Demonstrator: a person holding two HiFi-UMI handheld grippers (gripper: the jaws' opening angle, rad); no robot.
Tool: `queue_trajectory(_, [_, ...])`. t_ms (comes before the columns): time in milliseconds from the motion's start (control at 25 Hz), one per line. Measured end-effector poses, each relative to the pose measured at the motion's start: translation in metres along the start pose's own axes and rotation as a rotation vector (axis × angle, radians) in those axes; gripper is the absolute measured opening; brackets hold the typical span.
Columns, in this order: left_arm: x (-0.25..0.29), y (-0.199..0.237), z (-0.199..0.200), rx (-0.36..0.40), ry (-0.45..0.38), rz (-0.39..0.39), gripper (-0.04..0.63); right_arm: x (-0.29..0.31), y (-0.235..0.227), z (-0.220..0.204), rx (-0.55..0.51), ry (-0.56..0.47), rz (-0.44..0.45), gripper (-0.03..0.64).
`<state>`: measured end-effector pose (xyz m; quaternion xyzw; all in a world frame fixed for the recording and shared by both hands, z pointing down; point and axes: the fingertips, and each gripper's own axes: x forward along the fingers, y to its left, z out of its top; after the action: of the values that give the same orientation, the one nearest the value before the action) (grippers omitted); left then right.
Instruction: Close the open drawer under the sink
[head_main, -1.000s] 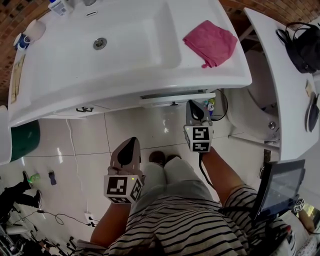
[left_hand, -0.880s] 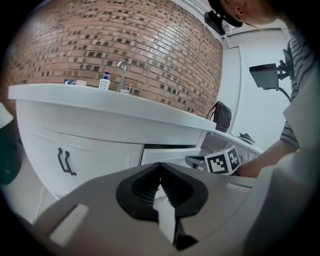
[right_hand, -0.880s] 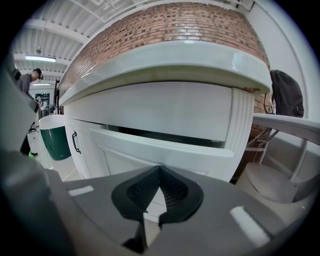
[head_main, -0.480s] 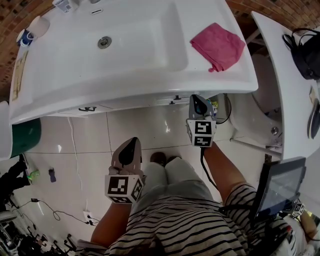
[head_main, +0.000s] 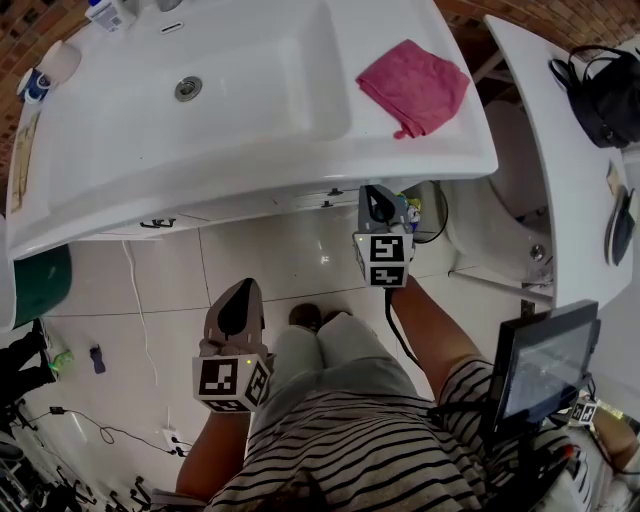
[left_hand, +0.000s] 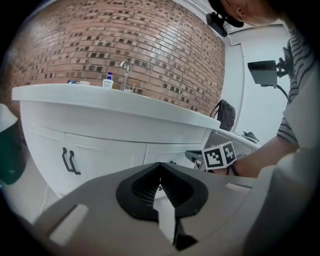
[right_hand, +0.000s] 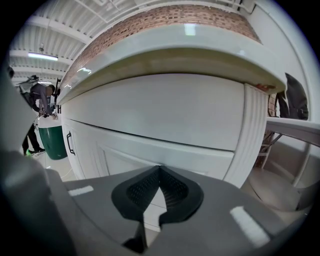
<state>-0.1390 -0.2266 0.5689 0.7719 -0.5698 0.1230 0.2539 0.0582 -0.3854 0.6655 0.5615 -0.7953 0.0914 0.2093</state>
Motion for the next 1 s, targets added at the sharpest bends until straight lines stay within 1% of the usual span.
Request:
queue_trajectory(280, [-0.013, -0.004, 0.0, 0.012, -0.002, 0.012, 0.017, 0.0, 0.0, 0.001, -0.005, 0.022, 0.034, 0.0])
queue_trajectory(360, [-0.021, -0.007, 0.001, 0.008, 0.0, 0.017, 0.017, -0.005, -0.005, 0.001, -0.021, 0.04, 0.026, 0.0])
queue_trajectory(440, [-0.033, -0.008, 0.005, 0.005, 0.003, 0.026, 0.017, -0.018, -0.009, 0.006, -0.015, 0.046, 0.011, 0.0])
queue_trajectory(560, [-0.058, -0.014, 0.015, 0.002, 0.015, 0.044, 0.017, -0.049, -0.01, 0.017, -0.002, 0.059, 0.01, 0.0])
queue_trajectory(760, [-0.104, -0.034, 0.04, 0.001, 0.029, 0.066, 0.017, -0.118, -0.009, 0.049, 0.003, 0.075, 0.023, 0.0])
queue_trajectory(1000, [-0.154, -0.047, 0.06, 0.029, 0.003, 0.085, 0.017, -0.196, -0.001, 0.076, 0.007, 0.069, 0.023, 0.0])
